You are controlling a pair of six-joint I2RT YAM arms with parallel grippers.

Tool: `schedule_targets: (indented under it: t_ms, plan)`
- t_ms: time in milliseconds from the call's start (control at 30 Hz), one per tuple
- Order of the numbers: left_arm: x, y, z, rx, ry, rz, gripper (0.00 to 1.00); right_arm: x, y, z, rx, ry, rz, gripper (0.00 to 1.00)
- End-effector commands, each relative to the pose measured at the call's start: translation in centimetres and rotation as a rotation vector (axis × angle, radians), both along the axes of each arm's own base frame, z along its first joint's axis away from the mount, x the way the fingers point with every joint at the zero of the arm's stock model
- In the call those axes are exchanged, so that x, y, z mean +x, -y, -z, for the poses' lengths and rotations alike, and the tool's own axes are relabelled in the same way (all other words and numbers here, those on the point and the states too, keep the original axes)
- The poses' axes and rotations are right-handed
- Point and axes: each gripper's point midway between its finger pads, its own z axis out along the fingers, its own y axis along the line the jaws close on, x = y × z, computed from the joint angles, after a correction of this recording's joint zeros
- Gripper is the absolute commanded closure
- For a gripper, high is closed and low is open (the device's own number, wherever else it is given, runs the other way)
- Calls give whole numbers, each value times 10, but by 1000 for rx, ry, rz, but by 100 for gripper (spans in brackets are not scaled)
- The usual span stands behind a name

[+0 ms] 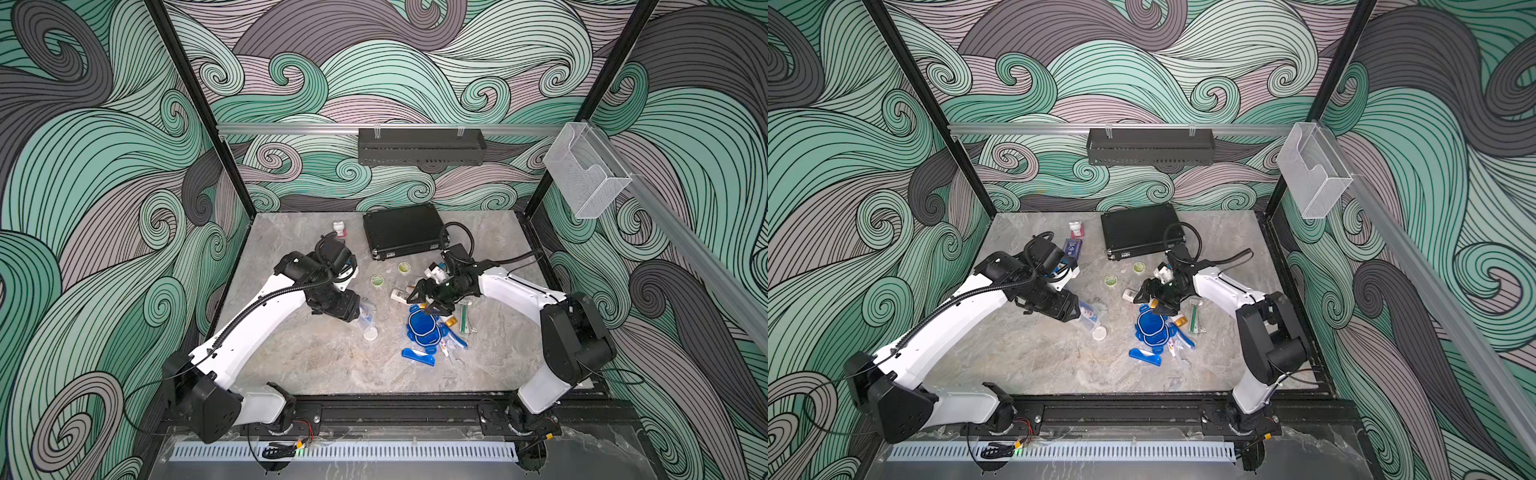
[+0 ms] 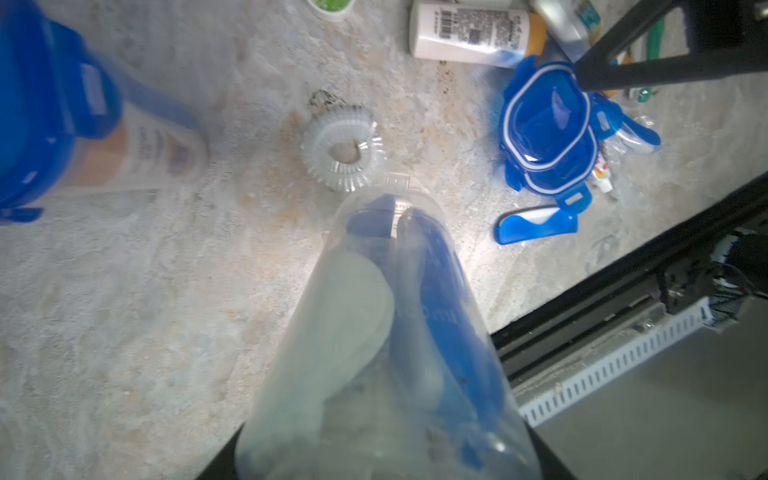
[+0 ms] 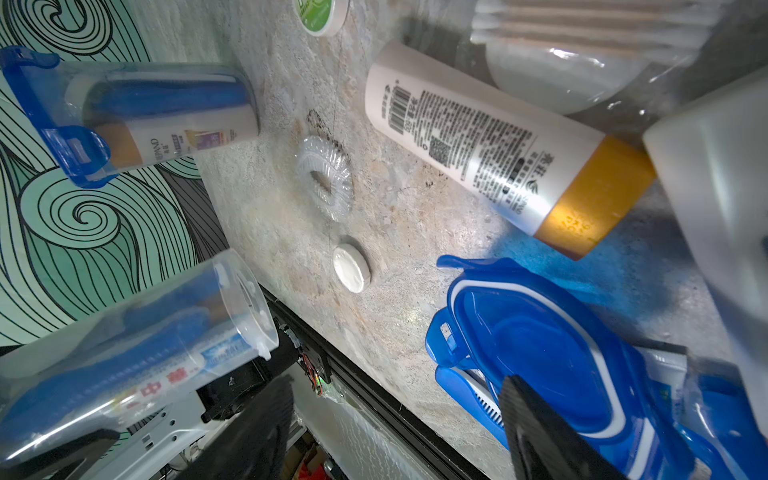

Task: Take out toiletry kits
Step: 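Pour the toiletry kits out of the container.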

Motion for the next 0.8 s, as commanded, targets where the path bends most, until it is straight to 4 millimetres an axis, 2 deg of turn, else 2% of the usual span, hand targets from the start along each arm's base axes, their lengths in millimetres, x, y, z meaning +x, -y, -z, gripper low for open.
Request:
schedule_targets:
  t_ms: [0, 67, 167, 333, 433, 533, 633, 767]
  plan:
    - [-11, 28, -26, -213, 20, 75, 76, -9, -6, -6, 19, 12, -39, 21]
    - [-12, 33, -30, -234, -10, 72, 75, -14, -20, -23, 70, 85, -107, 21]
    - [3, 17, -31, -147, 24, -22, 79, -26, -43, -57, 133, 319, -242, 20]
    - [4, 15, -44, -205, 48, -55, 79, -57, -56, -106, 172, 957, -487, 11]
    - [1, 21, -52, -272, 57, -60, 78, -78, -58, -133, 253, 1301, -541, 1]
    - [-6, 31, -62, -357, 45, -41, 76, -89, -71, -143, 203, 1480, -662, 1]
    - [-12, 39, -69, -411, 18, -20, 76, -91, -92, -146, 166, 1592, -754, 1]
    - [-17, 40, -68, -413, -10, -11, 75, -91, -120, -145, 135, 1694, -836, 1]
